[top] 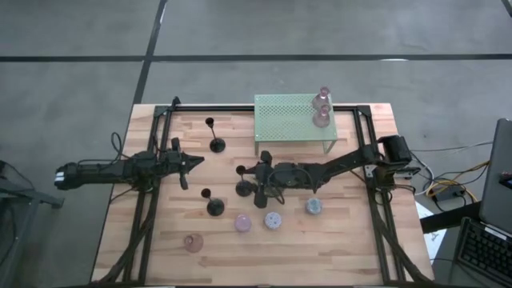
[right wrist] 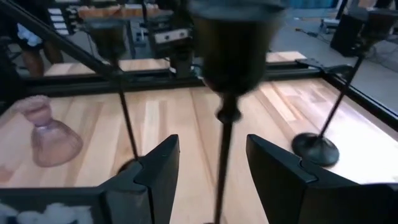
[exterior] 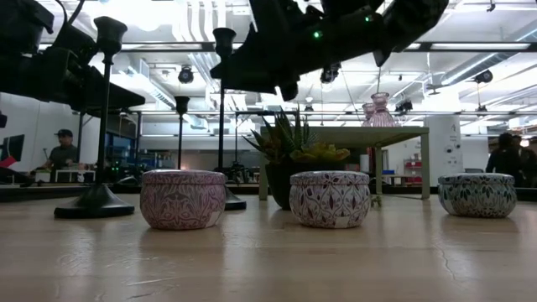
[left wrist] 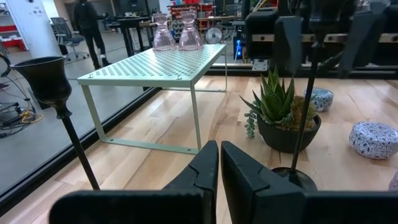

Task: Pick & Place candle stick holders
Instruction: Put the bottom right black candle holder on the shelf

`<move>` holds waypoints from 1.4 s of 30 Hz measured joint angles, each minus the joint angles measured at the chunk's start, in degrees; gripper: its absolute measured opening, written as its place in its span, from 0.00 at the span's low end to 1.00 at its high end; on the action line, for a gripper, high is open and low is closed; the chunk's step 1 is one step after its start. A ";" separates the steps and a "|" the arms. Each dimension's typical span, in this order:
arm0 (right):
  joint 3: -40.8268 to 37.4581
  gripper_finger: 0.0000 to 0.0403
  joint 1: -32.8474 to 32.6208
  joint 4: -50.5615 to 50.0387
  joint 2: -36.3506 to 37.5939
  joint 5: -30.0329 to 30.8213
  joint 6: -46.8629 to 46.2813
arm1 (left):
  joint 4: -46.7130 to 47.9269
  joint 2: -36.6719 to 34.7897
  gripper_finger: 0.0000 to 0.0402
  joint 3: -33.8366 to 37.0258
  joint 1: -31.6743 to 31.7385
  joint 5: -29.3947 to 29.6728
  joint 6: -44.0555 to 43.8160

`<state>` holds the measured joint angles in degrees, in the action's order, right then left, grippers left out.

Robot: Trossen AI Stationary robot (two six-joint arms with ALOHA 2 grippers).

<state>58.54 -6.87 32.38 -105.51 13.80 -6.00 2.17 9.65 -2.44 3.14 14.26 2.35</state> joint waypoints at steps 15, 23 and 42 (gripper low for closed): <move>0.15 0.17 0.01 -0.33 0.53 1.39 2.93 | 0.00 0.02 0.06 0.00 -0.02 -0.01 0.00; 0.15 0.04 0.02 -0.39 0.79 1.31 3.17 | 0.00 0.02 0.06 -0.02 0.00 0.00 0.00; 0.20 0.03 0.39 -12.75 18.90 1.40 2.92 | 0.00 0.04 0.06 -0.02 -0.02 -0.02 0.00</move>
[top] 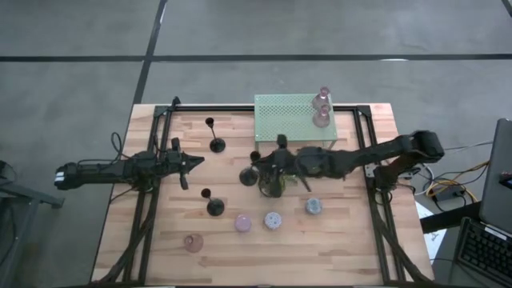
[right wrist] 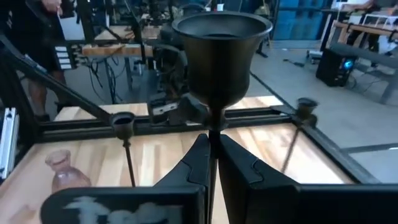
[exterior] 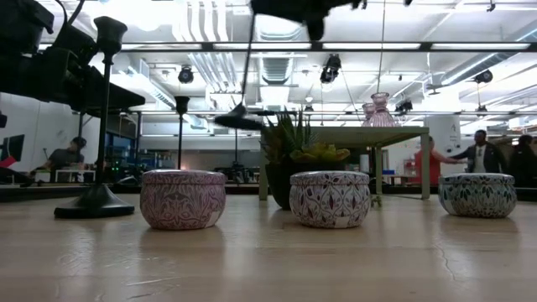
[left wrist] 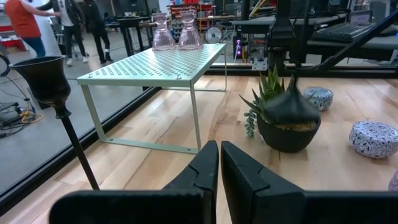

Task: Pick & Place candle stick holders
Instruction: Put the bottom right black candle holder on the shelf

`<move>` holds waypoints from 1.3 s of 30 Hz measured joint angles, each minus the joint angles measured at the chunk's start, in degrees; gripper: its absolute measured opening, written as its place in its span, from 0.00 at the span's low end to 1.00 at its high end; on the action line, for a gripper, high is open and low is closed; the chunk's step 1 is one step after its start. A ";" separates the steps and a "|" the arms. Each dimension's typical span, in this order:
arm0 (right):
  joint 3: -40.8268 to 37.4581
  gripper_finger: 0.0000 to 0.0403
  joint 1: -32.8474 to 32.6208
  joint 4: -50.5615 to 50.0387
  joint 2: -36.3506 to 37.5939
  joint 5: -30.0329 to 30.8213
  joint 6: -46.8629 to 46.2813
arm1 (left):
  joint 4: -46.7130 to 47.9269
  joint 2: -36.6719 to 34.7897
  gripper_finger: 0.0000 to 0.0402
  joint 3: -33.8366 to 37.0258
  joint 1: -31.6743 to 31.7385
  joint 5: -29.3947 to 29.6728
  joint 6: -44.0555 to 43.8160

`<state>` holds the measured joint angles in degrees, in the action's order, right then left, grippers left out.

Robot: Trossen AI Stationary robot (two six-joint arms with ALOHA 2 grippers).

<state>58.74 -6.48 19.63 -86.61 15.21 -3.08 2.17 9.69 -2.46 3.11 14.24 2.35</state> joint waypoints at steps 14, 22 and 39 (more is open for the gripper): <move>4.62 0.03 4.35 -21.31 15.31 13.55 0.51 | 0.00 0.00 0.06 0.00 0.02 0.01 0.00; 4.47 0.03 17.59 -21.58 17.48 13.25 -2.43 | 0.00 0.00 0.06 0.01 0.01 0.00 0.00; 4.70 0.03 37.30 -22.40 12.03 11.35 -8.73 | 0.00 0.00 0.06 0.02 0.02 0.02 0.00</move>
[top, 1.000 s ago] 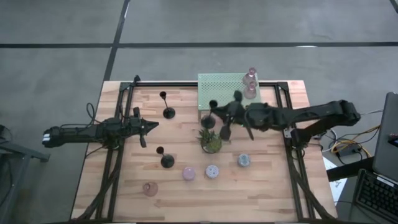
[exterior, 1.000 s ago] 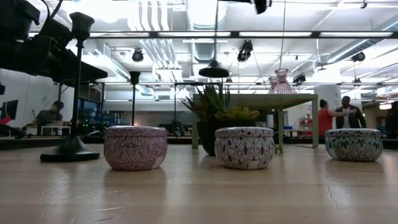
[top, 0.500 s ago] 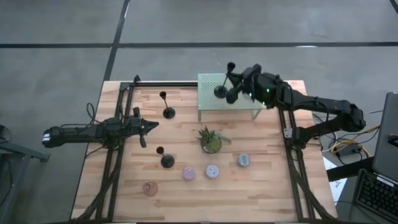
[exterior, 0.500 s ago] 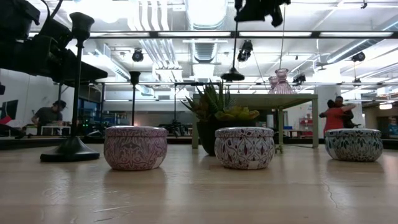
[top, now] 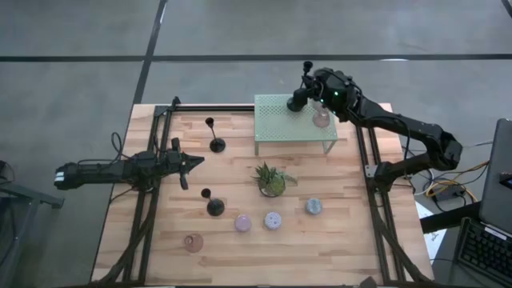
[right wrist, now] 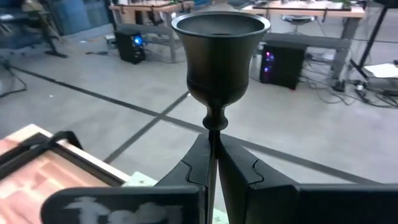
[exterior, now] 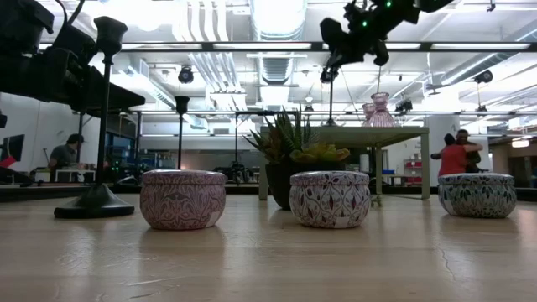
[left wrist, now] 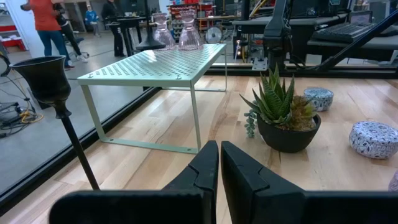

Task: Pick & Place candle stick holders
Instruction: Put the bottom right black candle holder on the shelf

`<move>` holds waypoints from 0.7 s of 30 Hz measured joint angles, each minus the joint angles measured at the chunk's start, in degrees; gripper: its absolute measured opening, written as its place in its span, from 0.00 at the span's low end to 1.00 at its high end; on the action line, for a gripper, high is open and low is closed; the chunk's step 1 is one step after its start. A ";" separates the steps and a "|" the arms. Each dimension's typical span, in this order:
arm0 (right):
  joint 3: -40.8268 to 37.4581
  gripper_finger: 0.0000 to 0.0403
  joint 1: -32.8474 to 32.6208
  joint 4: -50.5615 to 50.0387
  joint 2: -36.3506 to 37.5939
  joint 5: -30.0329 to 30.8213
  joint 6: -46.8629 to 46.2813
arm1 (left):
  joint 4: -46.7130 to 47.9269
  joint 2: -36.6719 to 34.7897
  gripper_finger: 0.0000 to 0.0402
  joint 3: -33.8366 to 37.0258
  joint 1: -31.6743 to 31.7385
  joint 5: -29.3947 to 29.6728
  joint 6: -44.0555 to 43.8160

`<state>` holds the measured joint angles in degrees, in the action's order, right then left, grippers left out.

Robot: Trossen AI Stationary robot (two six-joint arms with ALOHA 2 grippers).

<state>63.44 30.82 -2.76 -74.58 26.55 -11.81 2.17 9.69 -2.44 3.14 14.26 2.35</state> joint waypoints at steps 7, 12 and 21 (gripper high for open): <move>0.07 0.03 1.59 -0.01 -2.22 0.46 -0.03 | 0.00 0.00 0.06 -0.01 -0.02 -0.02 0.00; 0.07 0.03 1.84 -0.02 -2.16 0.48 0.01 | 0.00 0.00 0.06 -0.02 -0.02 -0.02 0.00; 1.66 0.03 1.89 -2.84 -2.12 2.01 0.55 | 0.00 0.00 0.06 -0.01 -0.02 -0.01 0.00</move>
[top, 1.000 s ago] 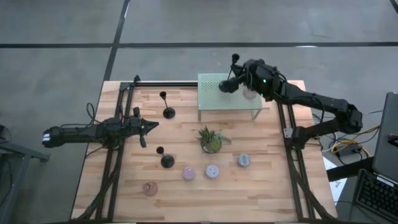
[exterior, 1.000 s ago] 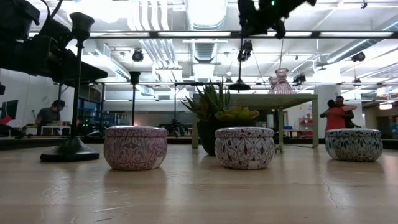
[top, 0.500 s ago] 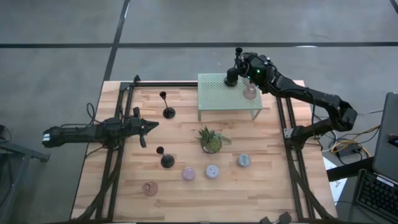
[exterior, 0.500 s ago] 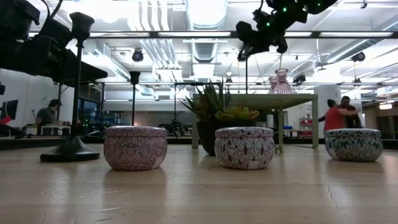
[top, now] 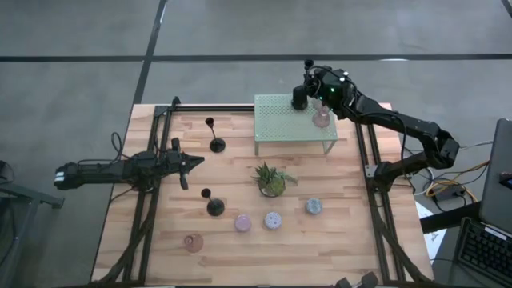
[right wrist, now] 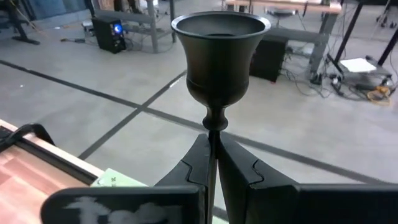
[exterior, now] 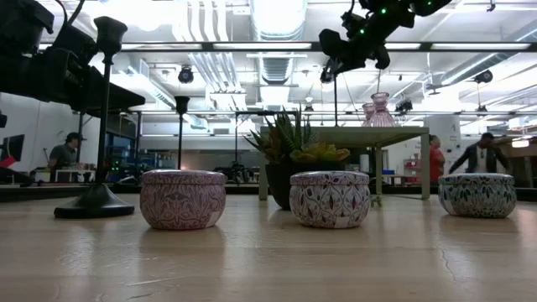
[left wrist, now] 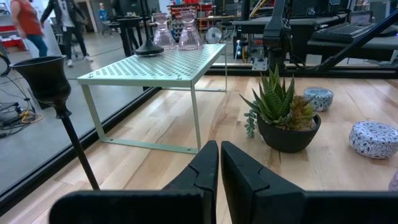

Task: Pick & Place candle stick holders
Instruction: Put the bottom right black candle holder on the shelf, then put the bottom black candle holder on the shelf

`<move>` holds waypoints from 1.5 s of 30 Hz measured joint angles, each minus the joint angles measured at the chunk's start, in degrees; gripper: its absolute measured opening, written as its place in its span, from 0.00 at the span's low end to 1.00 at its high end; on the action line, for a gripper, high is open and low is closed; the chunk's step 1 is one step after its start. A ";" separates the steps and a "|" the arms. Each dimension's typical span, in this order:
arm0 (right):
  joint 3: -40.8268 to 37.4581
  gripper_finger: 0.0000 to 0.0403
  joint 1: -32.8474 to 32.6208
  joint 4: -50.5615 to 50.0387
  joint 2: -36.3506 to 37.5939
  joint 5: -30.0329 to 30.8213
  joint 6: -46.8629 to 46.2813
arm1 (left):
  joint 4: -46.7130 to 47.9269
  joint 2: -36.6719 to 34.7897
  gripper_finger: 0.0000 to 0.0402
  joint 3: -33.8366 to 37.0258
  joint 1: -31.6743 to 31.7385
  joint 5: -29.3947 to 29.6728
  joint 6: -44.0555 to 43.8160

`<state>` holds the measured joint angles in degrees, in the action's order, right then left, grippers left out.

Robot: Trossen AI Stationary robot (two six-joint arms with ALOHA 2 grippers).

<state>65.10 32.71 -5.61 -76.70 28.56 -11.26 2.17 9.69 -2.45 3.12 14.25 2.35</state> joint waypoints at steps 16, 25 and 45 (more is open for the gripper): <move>-0.39 0.03 0.36 -0.19 0.06 0.00 -0.56 | 0.00 0.00 0.06 0.00 0.01 -0.01 0.00; -0.15 0.17 0.35 -0.02 0.10 0.02 -0.42 | 0.00 -0.01 0.06 -0.01 0.02 0.00 0.00; 0.15 0.40 -4.23 -0.34 6.90 -1.65 5.45 | 0.00 -0.02 0.06 -0.01 0.00 -0.01 0.00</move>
<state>65.25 28.48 -5.95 -69.81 26.91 -5.80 2.17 9.67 -2.46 3.11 14.24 2.35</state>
